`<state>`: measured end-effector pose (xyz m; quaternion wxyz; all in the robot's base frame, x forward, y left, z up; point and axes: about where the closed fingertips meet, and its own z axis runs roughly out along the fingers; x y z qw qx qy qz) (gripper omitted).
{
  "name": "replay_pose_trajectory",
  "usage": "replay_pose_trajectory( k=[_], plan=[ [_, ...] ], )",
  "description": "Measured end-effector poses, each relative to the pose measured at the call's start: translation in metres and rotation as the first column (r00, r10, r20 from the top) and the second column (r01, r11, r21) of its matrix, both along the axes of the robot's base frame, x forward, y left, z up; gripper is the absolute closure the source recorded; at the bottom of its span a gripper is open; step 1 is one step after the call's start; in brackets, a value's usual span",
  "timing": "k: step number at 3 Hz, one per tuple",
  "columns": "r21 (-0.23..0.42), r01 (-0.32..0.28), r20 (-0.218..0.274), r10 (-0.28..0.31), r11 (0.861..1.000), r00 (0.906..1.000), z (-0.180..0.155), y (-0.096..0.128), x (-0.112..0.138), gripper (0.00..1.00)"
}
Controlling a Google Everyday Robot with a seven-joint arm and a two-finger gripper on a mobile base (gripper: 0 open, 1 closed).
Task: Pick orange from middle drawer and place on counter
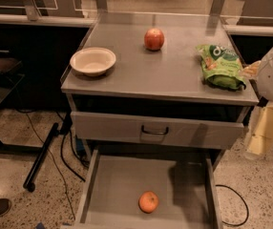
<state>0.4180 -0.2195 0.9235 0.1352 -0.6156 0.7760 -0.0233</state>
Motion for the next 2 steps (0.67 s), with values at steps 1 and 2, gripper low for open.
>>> replay_pose_trajectory(
  k=[1,2],
  plan=[
    [0.012,0.002,-0.007,-0.002,1.0,1.0,-0.005,0.0,-0.002,0.0],
    [0.083,0.018,-0.056,-0.014,0.996,0.9984,-0.039,-0.001,-0.018,0.0]
  ],
)
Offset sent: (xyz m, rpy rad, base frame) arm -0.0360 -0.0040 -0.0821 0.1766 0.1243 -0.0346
